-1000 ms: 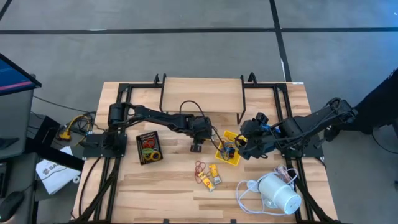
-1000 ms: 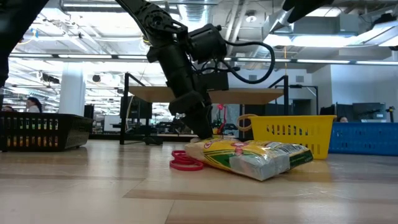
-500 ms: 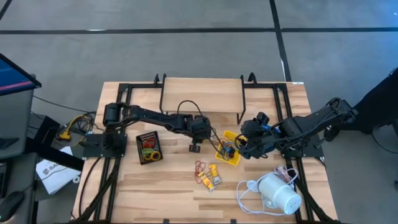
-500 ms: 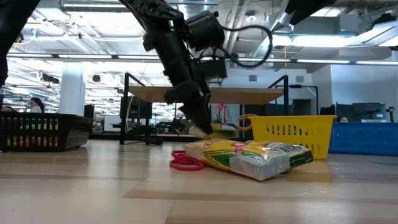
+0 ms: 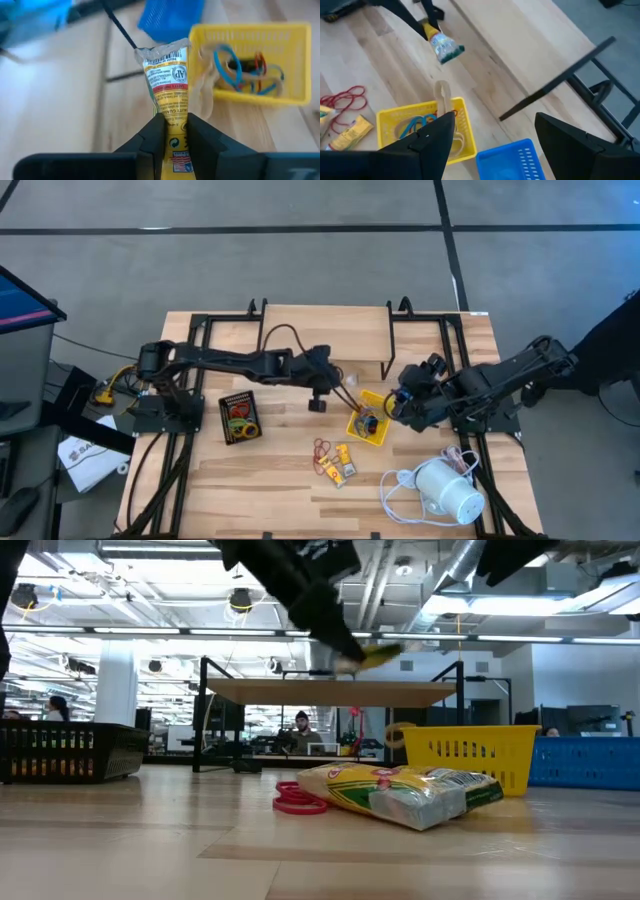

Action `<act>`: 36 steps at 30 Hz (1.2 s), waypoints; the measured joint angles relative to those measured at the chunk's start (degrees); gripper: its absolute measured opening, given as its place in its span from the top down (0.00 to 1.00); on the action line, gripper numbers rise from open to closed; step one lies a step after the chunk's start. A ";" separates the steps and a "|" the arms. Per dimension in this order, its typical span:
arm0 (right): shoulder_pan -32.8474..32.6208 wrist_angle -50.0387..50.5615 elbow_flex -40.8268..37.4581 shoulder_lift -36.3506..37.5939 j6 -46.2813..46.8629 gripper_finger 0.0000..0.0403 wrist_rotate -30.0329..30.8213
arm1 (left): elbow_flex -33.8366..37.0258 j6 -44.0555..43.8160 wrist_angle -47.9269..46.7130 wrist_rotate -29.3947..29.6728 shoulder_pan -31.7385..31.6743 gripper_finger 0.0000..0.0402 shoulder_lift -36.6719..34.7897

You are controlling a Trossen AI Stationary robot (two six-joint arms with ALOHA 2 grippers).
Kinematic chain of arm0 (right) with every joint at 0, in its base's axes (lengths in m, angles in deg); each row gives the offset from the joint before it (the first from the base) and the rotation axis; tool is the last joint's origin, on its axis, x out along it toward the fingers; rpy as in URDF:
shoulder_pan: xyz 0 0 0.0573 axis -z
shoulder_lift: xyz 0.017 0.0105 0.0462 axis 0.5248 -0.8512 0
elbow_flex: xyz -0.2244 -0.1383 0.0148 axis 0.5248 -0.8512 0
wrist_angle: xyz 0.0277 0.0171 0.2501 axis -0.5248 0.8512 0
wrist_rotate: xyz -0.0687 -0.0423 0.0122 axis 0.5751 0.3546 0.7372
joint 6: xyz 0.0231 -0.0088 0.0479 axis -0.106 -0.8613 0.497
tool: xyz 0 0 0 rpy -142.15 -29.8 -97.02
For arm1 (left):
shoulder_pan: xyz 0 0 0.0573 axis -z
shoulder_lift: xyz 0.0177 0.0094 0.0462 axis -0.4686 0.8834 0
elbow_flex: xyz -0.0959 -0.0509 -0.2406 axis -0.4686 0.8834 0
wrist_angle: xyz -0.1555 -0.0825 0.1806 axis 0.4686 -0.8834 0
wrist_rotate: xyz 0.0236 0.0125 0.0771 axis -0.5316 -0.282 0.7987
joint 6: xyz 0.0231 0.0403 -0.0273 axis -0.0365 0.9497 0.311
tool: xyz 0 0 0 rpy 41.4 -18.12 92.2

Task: Pick & Place Office Desk Supplies
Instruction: Put the yellow crayon box into the blue bin

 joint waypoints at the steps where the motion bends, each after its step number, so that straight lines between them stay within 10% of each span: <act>1: 0.00 0.59 0.00 0.40 0.59 0.32 0.29 | -0.03 0.24 1.51 0.15 -0.01 0.84 -0.18; 36: -16.38 13.11 -0.07 17.07 14.64 0.32 6.54 | -47.87 6.59 2.52 -10.90 -4.57 0.84 35.47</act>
